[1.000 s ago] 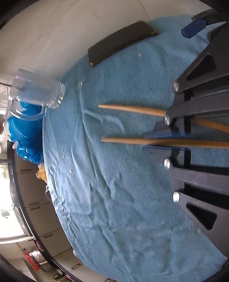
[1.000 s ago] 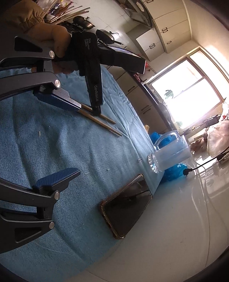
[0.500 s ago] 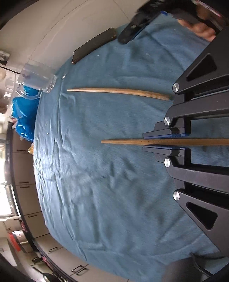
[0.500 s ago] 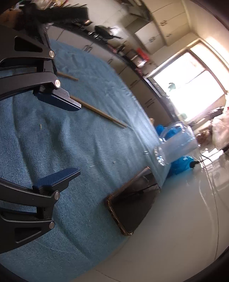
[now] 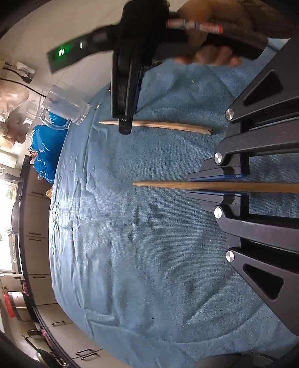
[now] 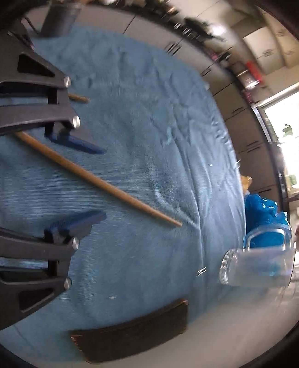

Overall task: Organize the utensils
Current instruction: 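Close the right tool on the last wooden chopstick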

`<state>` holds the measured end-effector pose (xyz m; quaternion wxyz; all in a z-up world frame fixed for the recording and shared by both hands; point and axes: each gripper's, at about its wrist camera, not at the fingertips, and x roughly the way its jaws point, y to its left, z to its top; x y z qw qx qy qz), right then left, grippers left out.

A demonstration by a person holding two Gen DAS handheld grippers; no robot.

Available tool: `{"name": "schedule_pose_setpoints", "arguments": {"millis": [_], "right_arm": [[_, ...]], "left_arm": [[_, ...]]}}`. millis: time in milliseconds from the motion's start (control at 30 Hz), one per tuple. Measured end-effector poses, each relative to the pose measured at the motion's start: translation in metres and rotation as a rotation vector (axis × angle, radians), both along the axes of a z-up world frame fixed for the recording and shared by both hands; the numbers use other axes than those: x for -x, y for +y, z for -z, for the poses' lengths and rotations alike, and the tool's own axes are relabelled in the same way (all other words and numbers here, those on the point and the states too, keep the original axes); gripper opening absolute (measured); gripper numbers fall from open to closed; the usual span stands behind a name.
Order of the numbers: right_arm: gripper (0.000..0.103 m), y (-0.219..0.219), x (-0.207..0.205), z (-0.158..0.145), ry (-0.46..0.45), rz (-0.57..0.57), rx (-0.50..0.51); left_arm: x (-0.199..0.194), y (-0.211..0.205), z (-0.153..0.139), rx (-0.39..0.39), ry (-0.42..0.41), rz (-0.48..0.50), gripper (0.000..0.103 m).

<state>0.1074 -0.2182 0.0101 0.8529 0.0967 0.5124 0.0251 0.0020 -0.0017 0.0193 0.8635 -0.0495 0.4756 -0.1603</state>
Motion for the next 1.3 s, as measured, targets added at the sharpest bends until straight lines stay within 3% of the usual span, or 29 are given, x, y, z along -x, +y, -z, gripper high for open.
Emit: {"name": "schedule_pose_setpoints", "arguments": {"millis": [67,200,367,500,567,633,700,1000,1300], "right_arm": [[0.019,0.009,-0.006,0.001,0.006,-0.012,0.096],[0.008,0.006,0.007,0.002,0.037,-0.038,0.104],[0.008,0.001,0.056,-0.002,0.094,-0.114,0.062],[0.009,-0.005,0.111,-0.004,0.151,-0.187,0.063],[0.014,-0.009,0.136,-0.005,0.165,-0.201,0.070],[0.030,-0.013,0.146,-0.004,0.169,-0.205,0.054],[0.035,-0.014,0.150,-0.005,0.164,-0.207,0.050],[0.037,-0.007,0.094,-0.003,0.208,-0.175,0.072],[0.036,0.005,0.045,-0.002,0.247,-0.166,0.148]], "left_arm": [[-0.001,0.001,0.001,0.017,0.019,-0.003,0.007],[0.003,0.006,0.000,0.031,0.068,-0.009,0.007],[0.030,0.022,0.000,0.109,0.183,-0.044,0.007],[0.057,0.030,0.001,0.149,0.229,-0.050,0.007],[0.065,0.028,0.000,0.128,0.225,-0.039,0.007],[0.067,0.024,-0.002,0.096,0.225,-0.032,0.007],[0.065,0.022,-0.003,0.079,0.235,-0.039,0.007],[0.021,-0.005,-0.006,-0.113,0.258,-0.029,0.007],[-0.001,-0.002,-0.005,-0.085,0.273,-0.017,0.007]]}}
